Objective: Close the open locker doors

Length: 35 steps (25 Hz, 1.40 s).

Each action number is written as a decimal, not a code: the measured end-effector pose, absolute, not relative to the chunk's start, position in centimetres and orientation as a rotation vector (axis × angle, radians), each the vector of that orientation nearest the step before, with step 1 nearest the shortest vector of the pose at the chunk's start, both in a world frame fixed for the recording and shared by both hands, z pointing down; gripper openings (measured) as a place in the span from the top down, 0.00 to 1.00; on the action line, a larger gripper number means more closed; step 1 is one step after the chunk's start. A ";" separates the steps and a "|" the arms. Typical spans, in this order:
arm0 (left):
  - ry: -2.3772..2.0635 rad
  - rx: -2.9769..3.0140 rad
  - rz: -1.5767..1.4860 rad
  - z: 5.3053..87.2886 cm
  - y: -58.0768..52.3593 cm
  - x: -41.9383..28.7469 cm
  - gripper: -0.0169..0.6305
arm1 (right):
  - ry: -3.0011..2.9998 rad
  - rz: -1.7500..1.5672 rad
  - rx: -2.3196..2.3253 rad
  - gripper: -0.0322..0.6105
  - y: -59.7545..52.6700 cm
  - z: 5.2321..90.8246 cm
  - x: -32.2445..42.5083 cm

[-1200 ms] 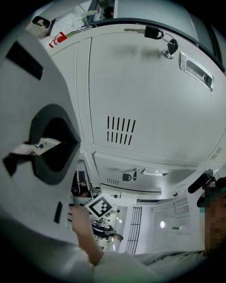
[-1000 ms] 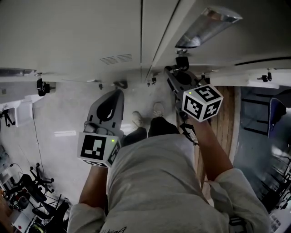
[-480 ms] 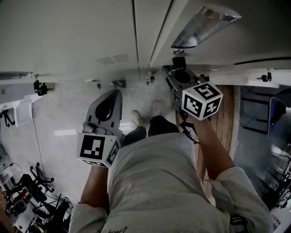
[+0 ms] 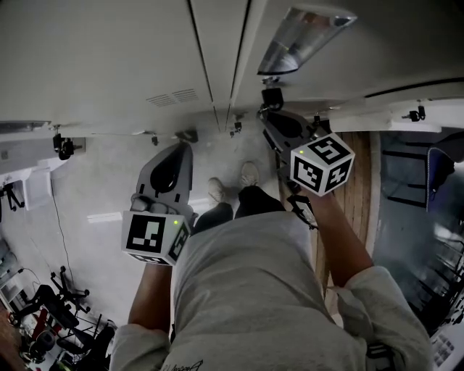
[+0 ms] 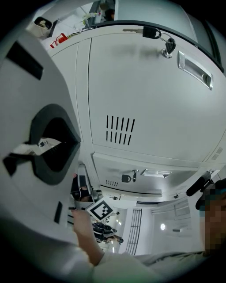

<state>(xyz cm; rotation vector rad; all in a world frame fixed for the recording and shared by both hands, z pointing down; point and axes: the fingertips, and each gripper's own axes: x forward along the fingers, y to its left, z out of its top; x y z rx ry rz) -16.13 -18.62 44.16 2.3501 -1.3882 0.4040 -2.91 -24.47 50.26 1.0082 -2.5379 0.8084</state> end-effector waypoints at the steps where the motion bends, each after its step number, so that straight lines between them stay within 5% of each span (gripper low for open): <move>1: -1.384 2.351 0.405 44.1 -18.7 -16.0 0.95 | -2.538 0.807 1.008 0.91 -24.3 50.1 -2.8; 35: -1.367 2.430 0.366 39.4 -18.8 -12.7 0.95 | -2.668 0.713 0.891 0.91 -19.7 42.0 -2.1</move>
